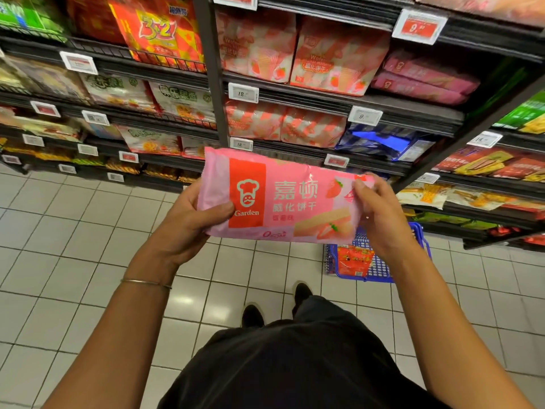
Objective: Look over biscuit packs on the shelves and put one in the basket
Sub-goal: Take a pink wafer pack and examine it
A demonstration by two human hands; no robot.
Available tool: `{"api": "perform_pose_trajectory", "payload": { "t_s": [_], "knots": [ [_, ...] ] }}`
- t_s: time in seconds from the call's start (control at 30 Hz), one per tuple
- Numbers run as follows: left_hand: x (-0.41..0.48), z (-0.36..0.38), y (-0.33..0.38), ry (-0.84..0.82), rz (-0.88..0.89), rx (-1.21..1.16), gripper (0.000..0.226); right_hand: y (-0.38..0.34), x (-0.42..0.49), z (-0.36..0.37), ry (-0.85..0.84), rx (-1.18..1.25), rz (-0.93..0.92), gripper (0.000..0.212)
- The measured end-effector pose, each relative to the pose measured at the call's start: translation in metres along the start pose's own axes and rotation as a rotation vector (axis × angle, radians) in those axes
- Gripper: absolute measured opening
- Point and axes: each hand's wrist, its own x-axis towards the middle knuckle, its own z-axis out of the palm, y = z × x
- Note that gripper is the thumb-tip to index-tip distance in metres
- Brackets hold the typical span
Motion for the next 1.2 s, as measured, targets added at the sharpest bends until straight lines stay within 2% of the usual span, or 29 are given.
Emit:
{"api": "perform_pose_trajectory", "payload": {
  "t_s": [0.07,0.13,0.2,0.23,0.3,0.4,0.47,0.53,0.6,0.67,0.77,0.87,1.07,1.17,1.2],
  "knots": [
    [0.005,0.004,-0.002,-0.030,0.004,0.014,0.067,-0.004,-0.002,-0.003,0.087,-0.189,-0.155,0.063],
    [0.009,0.010,-0.001,-0.059,-0.014,0.027,0.085,-0.008,-0.002,-0.007,0.110,-0.342,-0.327,0.063],
    [0.014,0.017,0.001,-0.089,-0.009,0.064,0.076,-0.015,0.001,-0.009,0.074,-0.486,-0.435,0.057],
    [0.016,0.022,0.002,-0.109,-0.002,0.084,0.071,-0.019,0.003,-0.009,0.026,-0.570,-0.451,0.054],
    [0.022,0.031,0.006,-0.132,0.001,0.103,0.077,-0.028,0.008,-0.009,-0.113,-0.683,-0.430,0.050],
    [0.041,0.047,0.018,-0.113,0.054,0.063,0.078,-0.034,0.021,-0.017,-0.244,-0.682,-0.411,0.037],
    [0.059,0.059,0.031,-0.132,0.057,0.027,0.085,-0.033,0.033,-0.027,-0.224,-0.652,-0.402,0.034],
    [0.075,0.075,0.046,-0.188,0.034,-0.099,0.098,-0.029,0.044,-0.040,-0.142,-0.509,-0.334,0.046],
    [0.088,0.097,0.054,-0.222,0.022,-0.235,0.110,-0.029,0.052,-0.050,-0.058,-0.325,-0.189,0.054],
    [0.096,0.130,0.050,-0.253,0.013,-0.167,0.112,-0.030,0.060,-0.054,-0.043,-0.153,-0.027,0.053],
    [0.102,0.181,0.026,-0.189,-0.031,0.092,0.092,-0.038,0.068,-0.058,-0.045,0.105,0.101,0.047],
    [0.109,0.210,0.009,-0.083,-0.008,0.083,0.061,-0.048,0.077,-0.070,-0.048,0.239,0.144,0.047],
    [0.131,0.250,0.011,-0.017,-0.038,0.117,0.052,-0.061,0.091,-0.112,-0.143,0.337,0.197,0.056],
    [0.142,0.273,0.004,0.001,-0.060,0.083,0.051,-0.063,0.096,-0.142,-0.180,0.234,0.151,0.054],
    [0.147,0.281,0.001,0.007,-0.065,0.069,0.052,-0.061,0.099,-0.152,-0.174,0.177,0.117,0.046]
  ]
}}
